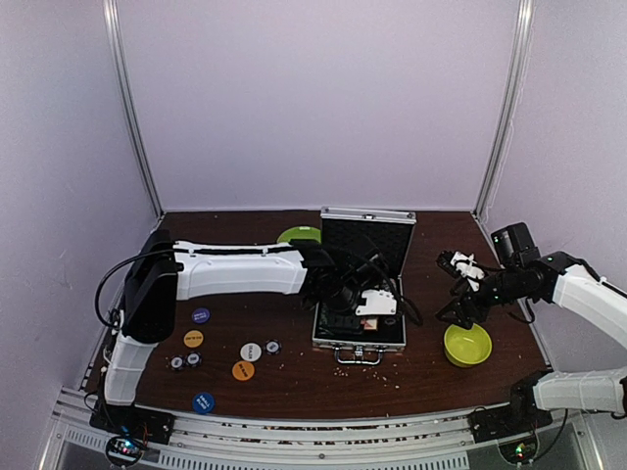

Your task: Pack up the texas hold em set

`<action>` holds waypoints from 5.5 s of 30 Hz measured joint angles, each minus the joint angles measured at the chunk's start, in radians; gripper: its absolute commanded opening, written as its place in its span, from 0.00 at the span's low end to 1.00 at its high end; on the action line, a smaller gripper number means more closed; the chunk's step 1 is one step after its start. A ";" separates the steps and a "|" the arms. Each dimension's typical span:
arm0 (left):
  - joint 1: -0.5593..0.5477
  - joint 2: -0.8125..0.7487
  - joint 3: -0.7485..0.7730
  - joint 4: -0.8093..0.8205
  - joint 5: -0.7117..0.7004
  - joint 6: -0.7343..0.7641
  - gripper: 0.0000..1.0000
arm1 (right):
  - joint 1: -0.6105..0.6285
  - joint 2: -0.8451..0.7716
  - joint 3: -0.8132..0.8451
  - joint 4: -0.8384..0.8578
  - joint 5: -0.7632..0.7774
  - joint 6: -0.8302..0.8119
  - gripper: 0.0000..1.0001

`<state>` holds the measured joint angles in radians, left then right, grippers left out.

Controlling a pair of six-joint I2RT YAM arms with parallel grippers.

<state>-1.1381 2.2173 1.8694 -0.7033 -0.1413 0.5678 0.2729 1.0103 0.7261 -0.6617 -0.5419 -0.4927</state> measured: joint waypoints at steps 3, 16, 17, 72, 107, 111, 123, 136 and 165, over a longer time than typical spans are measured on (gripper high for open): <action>0.000 0.021 0.014 -0.001 0.001 0.020 0.61 | -0.003 0.001 0.000 0.000 0.003 0.000 0.82; 0.000 0.054 0.027 0.000 0.024 0.053 0.64 | -0.005 0.020 0.000 0.000 0.008 -0.002 0.82; 0.000 0.056 0.028 0.000 0.026 0.053 0.65 | -0.005 0.020 0.000 0.000 0.008 -0.002 0.82; 0.056 0.216 0.242 -0.004 -0.036 -0.219 0.00 | -0.005 0.061 0.000 -0.019 0.019 -0.014 0.82; 0.043 -0.170 -0.025 0.048 -0.037 -0.253 0.20 | -0.005 0.075 0.001 -0.031 0.020 -0.025 0.81; 0.043 -0.332 -0.222 0.113 -0.048 -0.299 0.98 | -0.005 0.074 0.001 -0.035 0.019 -0.027 0.81; 0.076 -0.555 -0.481 0.051 -0.469 -0.722 0.98 | -0.005 0.073 0.003 -0.042 0.019 -0.033 0.81; 0.356 -0.778 -0.629 -0.164 -0.423 -1.019 0.97 | -0.005 0.063 0.003 -0.045 0.019 -0.033 0.81; 0.118 -0.485 -0.733 -0.224 0.122 -1.079 0.84 | -0.005 0.106 0.006 -0.046 0.019 -0.036 0.81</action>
<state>-1.0199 1.7325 1.1362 -0.9272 -0.0196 -0.5114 0.2676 1.1160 0.7326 -0.7074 -0.5232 -0.5285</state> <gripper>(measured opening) 0.840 0.808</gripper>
